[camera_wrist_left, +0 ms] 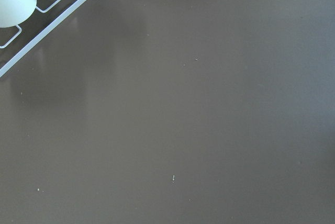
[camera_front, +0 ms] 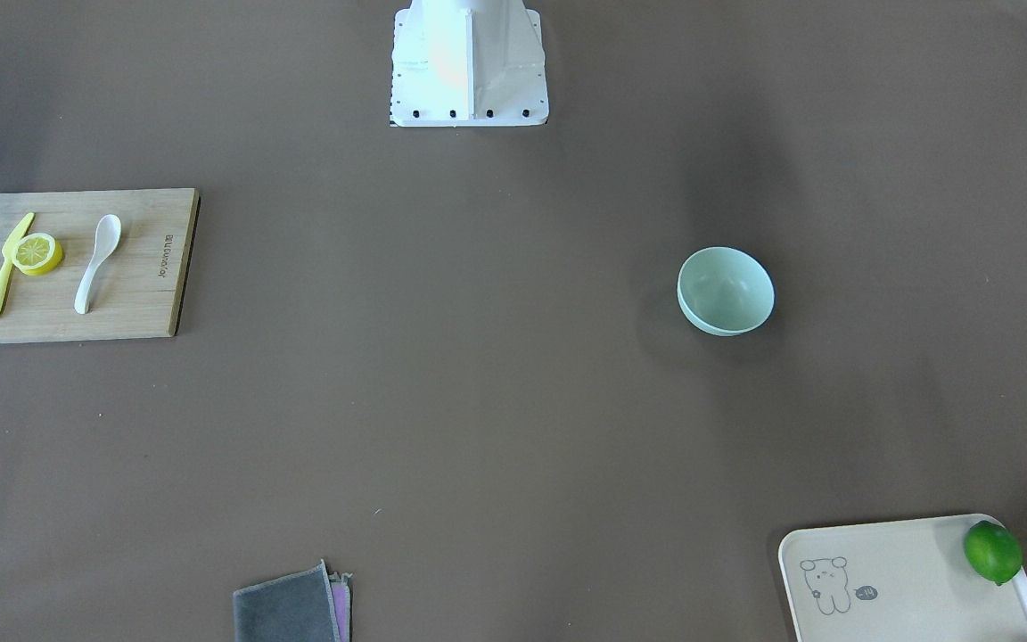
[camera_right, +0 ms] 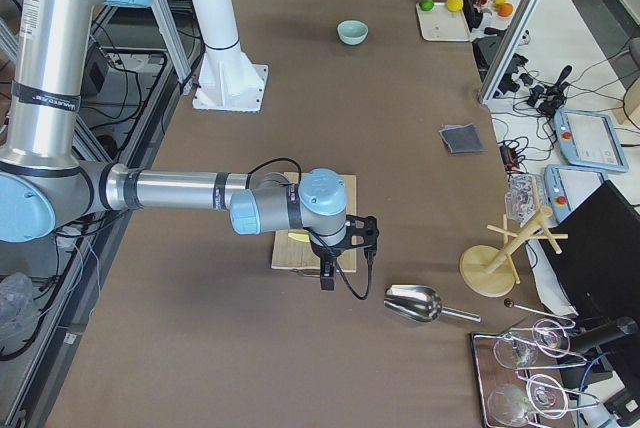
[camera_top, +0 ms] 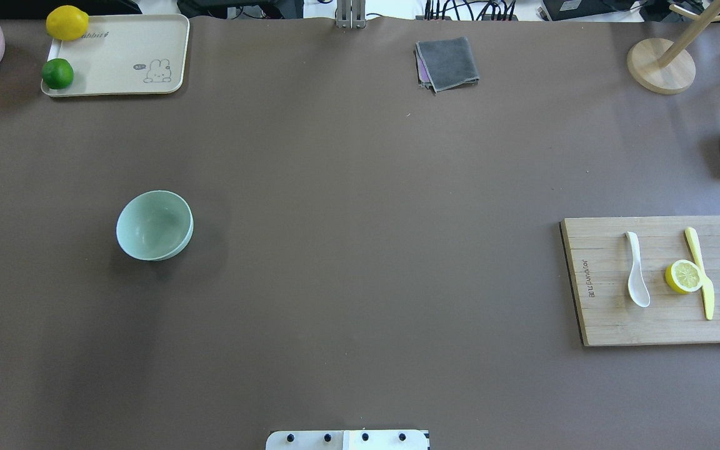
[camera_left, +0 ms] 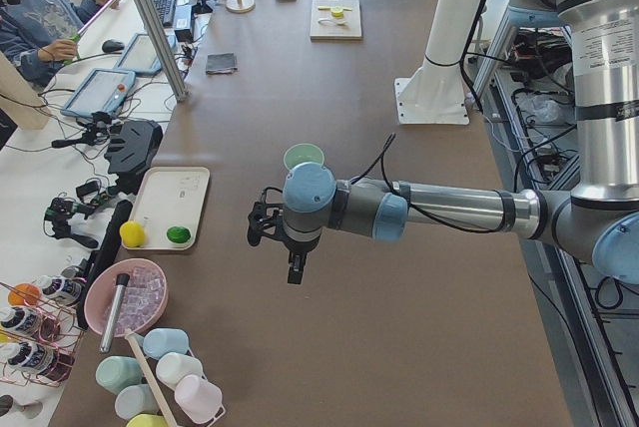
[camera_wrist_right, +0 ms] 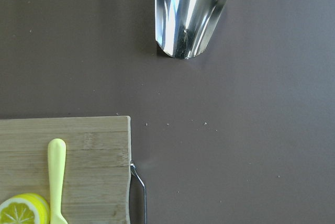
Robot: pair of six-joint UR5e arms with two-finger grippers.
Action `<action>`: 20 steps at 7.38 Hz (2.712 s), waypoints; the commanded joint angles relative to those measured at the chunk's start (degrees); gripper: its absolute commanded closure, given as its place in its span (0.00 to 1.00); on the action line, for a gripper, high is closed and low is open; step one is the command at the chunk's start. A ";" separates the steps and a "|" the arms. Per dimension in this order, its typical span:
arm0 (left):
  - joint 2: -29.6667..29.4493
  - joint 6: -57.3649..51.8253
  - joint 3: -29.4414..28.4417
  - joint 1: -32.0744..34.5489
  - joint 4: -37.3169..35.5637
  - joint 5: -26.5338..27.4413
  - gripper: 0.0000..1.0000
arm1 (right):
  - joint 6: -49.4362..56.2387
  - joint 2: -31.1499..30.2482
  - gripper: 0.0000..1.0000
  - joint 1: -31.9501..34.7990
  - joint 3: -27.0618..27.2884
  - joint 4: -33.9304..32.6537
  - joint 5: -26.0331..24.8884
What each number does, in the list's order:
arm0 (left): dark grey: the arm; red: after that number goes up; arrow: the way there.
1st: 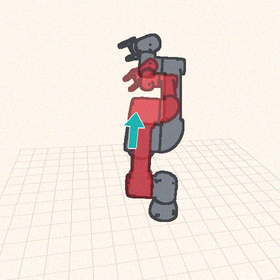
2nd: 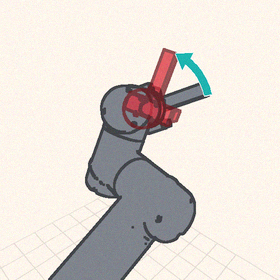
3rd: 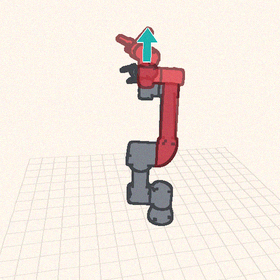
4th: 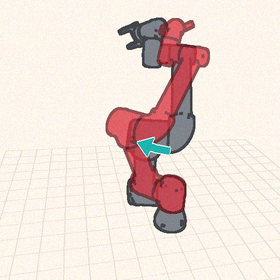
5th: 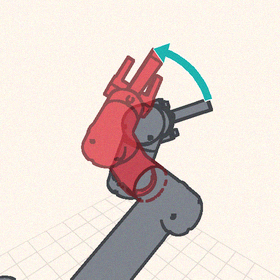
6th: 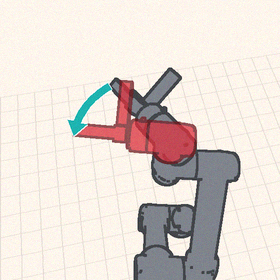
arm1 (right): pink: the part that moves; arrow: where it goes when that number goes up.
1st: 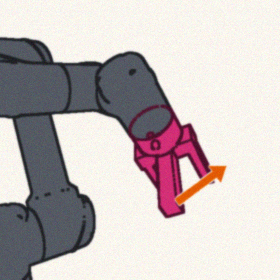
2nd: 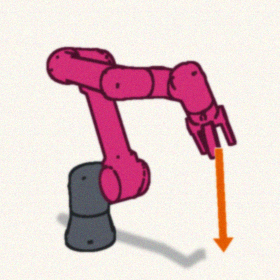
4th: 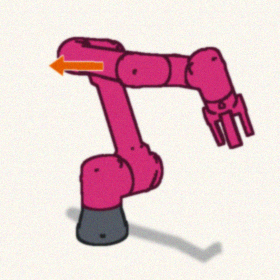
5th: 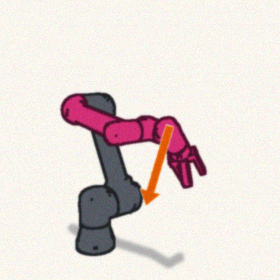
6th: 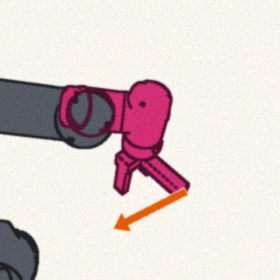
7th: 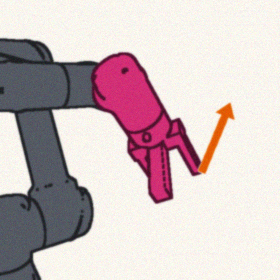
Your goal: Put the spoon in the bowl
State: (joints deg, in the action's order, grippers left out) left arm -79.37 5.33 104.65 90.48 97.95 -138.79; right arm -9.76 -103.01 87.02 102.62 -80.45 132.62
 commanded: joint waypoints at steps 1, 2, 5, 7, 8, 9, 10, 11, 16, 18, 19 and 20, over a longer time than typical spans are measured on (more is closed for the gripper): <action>1.65 0.04 -0.32 -0.22 -0.30 0.09 0.02 | 0.00 0.09 0.00 -0.01 -0.05 -0.58 0.00; 3.15 -0.05 0.28 -0.22 -0.30 0.09 0.03 | 0.00 0.09 0.00 -0.01 -0.05 -0.67 0.09; 5.00 -0.31 0.37 -0.66 -2.76 0.53 0.02 | -0.17 0.09 0.00 -0.01 -0.32 -0.59 0.70; 5.01 0.21 0.29 -0.83 -2.94 -0.08 0.02 | -0.26 -0.26 0.00 -0.09 -0.41 0.20 0.79; 5.01 0.13 0.64 -0.83 -2.76 -0.26 0.02 | -0.35 -0.43 0.00 -0.09 -0.41 0.29 1.05; 5.01 0.12 0.81 -0.83 -2.50 -0.26 0.02 | -0.35 -0.52 0.00 -0.09 -0.49 0.21 2.27; 5.10 0.21 0.99 -0.83 -2.58 -0.26 0.02 | -0.78 -0.44 0.00 -0.27 -0.41 0.38 2.64; 5.01 0.21 1.17 -0.83 -2.24 -0.34 0.02 | -0.87 -0.44 0.00 -0.27 -0.06 0.30 3.68; 3.17 6.05 2.14 -7.02 11.15 -4.92 0.02 | -1.57 -0.61 0.00 -2.19 0.21 5.02 6.59; -1.03 29.18 2.31 -17.83 19.96 -3.25 0.03 | -1.58 -0.70 0.00 -3.16 0.12 5.65 6.33; -2.19 34.18 2.48 -23.37 23.40 1.63 0.03 | -1.58 -0.61 0.00 -3.52 0.12 5.57 5.98; -4.37 37.71 2.83 -30.03 23.34 6.81 0.03 | -1.58 -0.61 0.00 -3.61 0.12 5.57 6.07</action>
State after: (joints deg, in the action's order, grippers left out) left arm -81.25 36.61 107.13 68.39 119.35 -137.65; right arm -11.33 -103.65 83.69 102.74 -74.93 138.76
